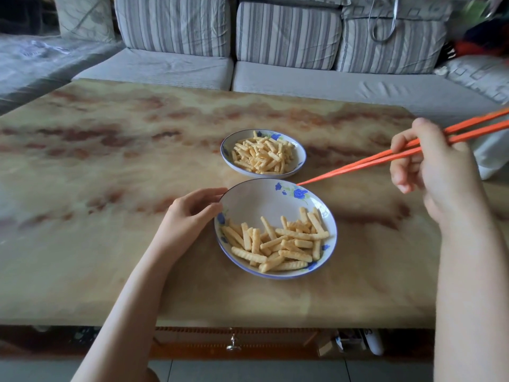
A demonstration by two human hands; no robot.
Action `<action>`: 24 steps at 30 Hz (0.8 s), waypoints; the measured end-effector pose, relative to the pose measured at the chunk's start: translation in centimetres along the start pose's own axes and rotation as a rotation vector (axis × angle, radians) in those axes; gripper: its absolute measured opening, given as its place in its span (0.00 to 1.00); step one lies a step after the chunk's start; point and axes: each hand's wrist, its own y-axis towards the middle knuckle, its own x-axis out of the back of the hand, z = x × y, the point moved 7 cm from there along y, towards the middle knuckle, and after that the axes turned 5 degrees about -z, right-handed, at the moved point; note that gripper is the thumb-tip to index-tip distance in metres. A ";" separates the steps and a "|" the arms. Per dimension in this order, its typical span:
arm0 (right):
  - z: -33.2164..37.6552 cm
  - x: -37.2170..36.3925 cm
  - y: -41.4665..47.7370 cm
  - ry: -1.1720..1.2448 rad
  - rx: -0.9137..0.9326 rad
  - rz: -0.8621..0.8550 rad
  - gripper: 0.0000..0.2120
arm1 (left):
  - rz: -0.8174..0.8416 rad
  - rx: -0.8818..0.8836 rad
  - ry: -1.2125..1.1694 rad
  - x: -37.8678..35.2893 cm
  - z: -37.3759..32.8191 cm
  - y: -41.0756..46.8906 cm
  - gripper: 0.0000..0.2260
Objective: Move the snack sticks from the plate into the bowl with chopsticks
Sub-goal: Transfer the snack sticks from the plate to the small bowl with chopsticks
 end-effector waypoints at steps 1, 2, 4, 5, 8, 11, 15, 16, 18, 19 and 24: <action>0.1 -0.1 -0.1 0.001 -0.001 0.010 0.20 | 0.001 -0.003 0.001 0.0 0.0 0.0 0.17; 0.0 -0.2 -0.2 -0.011 -0.007 0.027 0.20 | 0.001 -0.003 0.002 0.0 -0.1 0.0 0.17; -0.2 -0.6 -0.4 -0.056 -0.024 0.073 0.20 | 0.001 -0.004 0.000 0.0 -0.1 -0.1 0.17; -0.3 -0.7 -0.5 -0.082 -0.032 0.096 0.20 | 0.000 -0.005 -0.002 0.0 -0.1 -0.1 0.17; -0.4 -0.9 -0.5 -0.125 -0.055 0.145 0.20 | 0.001 -0.008 -0.002 0.0 -0.1 -0.1 0.17; -0.6 -1.0 -0.5 -0.139 -0.075 0.177 0.20 | 0.004 -0.015 -0.007 0.0 -0.2 0.0 0.17; -1.2 -1.3 -0.6 -0.130 -0.093 0.194 0.20 | 0.005 -0.023 -0.004 -0.1 -0.3 0.0 0.17; -1.3 -1.4 -0.6 -0.126 -0.098 0.195 0.20 | 0.006 -0.023 -0.003 0.0 -0.3 0.0 0.17; -1.5 -1.5 -0.5 -0.113 -0.104 0.184 0.20 | 0.006 -0.023 -0.002 0.0 -0.3 0.0 0.17; -1.5 -1.5 -0.5 -0.104 -0.105 0.167 0.20 | 0.005 -0.022 -0.003 0.0 -0.2 0.0 0.17; -1.9 -1.6 -0.2 0.002 -0.117 0.071 0.20 | 0.005 -0.019 0.001 0.0 -0.2 0.0 0.17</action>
